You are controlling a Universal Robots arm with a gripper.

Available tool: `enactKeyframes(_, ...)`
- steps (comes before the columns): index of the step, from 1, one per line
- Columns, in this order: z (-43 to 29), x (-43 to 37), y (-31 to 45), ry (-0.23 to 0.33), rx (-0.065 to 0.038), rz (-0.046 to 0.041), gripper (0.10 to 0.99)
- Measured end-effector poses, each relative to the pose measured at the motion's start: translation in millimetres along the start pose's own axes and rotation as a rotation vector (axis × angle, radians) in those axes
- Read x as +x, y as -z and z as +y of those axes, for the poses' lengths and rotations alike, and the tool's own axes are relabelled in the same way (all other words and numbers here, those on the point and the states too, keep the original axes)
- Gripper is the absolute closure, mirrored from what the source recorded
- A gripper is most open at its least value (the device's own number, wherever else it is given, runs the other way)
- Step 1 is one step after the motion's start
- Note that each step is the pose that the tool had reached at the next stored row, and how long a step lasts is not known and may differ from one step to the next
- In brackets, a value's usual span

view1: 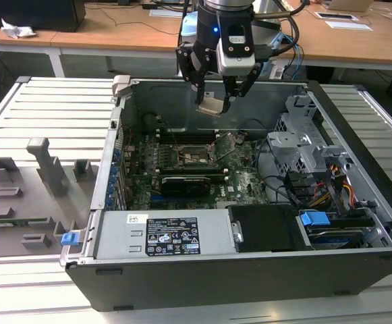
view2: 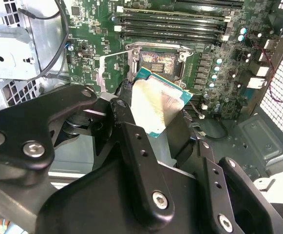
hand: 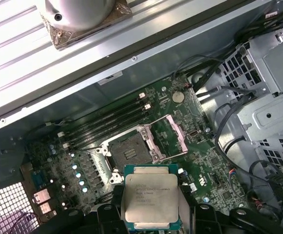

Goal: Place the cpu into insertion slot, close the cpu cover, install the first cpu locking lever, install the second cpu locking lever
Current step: 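Place the cpu into insertion slot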

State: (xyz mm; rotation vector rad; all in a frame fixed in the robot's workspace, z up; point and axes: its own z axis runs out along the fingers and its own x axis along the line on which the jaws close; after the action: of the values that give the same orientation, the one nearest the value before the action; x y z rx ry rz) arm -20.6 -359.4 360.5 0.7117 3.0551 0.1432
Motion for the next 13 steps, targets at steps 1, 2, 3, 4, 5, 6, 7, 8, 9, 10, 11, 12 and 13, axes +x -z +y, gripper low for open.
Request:
enactKeyframes(1,0.0,0.0,0.0,-0.003,0.000,-0.0002,0.561)
enactKeyframes(2,0.0,0.0,0.0,-0.005,0.000,-0.0005,0.561)
enactKeyframes(3,0.0,0.0,0.0,-0.012,0.000,-0.0010,0.561)
enactKeyframes(4,0.0,0.0,0.0,-0.015,0.000,-0.0013,0.561)
enactKeyframes(5,0.0,0.0,0.0,-0.019,0.000,-0.0017,0.561)
enactKeyframes(6,0.0,0.0,0.0,-0.025,0.000,-0.0023,0.561)
enactKeyframes(7,0.0,0.0,0.0,-0.030,0.000,-0.0027,0.561)
enactKeyframes(8,0.0,0.0,0.0,-0.040,-0.001,-0.0036,0.561)
enactKeyframes(9,0.0,0.0,-0.1,-0.045,-0.001,-0.0040,0.561)
enactKeyframes(10,0.0,0.0,-0.1,-0.049,-0.001,-0.0044,0.561)
enactKeyframes(11,0.0,0.0,-0.1,-0.054,-0.001,-0.0048,0.561)
enactKeyframes(12,0.0,0.0,-0.1,-0.058,-0.001,-0.0052,0.561)
enactKeyframes(13,0.0,0.0,-0.1,-0.064,-0.001,-0.0056,0.561)
